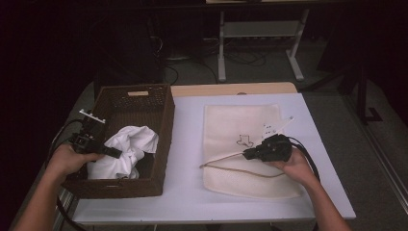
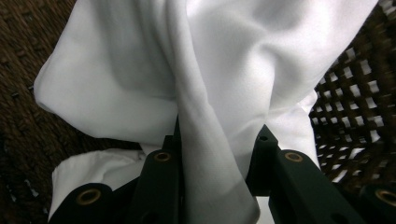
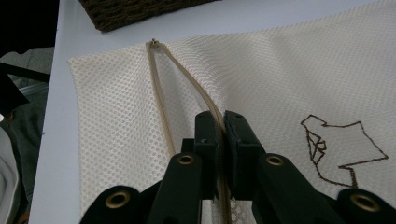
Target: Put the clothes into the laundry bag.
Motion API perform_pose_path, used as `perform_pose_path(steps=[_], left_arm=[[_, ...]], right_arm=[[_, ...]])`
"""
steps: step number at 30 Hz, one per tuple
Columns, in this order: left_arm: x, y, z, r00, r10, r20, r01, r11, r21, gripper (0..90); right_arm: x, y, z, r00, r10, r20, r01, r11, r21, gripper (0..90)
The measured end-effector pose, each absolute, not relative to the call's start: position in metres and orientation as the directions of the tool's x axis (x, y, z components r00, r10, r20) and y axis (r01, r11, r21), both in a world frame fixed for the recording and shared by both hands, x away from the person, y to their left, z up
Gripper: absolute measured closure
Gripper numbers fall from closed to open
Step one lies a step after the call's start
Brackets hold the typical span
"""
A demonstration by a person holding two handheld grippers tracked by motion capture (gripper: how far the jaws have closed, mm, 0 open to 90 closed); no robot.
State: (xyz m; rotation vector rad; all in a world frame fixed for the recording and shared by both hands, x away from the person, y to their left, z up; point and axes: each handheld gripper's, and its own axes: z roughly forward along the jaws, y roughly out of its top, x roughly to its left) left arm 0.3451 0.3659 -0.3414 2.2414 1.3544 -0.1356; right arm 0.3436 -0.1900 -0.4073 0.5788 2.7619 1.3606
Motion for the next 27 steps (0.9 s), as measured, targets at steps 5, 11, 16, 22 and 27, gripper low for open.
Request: perform_pose_path(steps=[5, 11, 16, 22, 27], left_arm=[[0.341, 0.372, -0.328, 0.495, 0.785, -0.372, 0.843, -0.33, 0.426, 70.5], [0.335, 0.374, -0.309, 0.518, 0.761, -0.392, 0.821, -0.313, 0.477, 70.5], [0.331, 0.372, -0.291, 0.538, 0.74, -0.402, 0.801, -0.302, 0.516, 70.5], [0.327, 0.363, -0.272, 0.575, 0.709, -0.407, 0.772, -0.307, 0.556, 70.5], [0.326, 0.354, -0.259, 0.602, 0.685, -0.412, 0.753, -0.314, 0.578, 70.5]], right_arm=[[0.347, -0.192, -0.404, -0.929, 0.327, 0.172, 0.334, 0.547, 0.767, 83.7], [0.353, -0.191, -0.399, -0.929, 0.318, 0.189, 0.343, 0.548, 0.763, 83.4], [0.357, -0.191, -0.394, -0.929, 0.32, 0.185, 0.343, 0.561, 0.753, 83.5], [0.361, -0.189, -0.386, -0.93, 0.327, 0.165, 0.335, 0.576, 0.746, 83.7], [0.365, -0.188, -0.382, -0.931, 0.333, 0.153, 0.33, 0.582, 0.744, 83.9]])
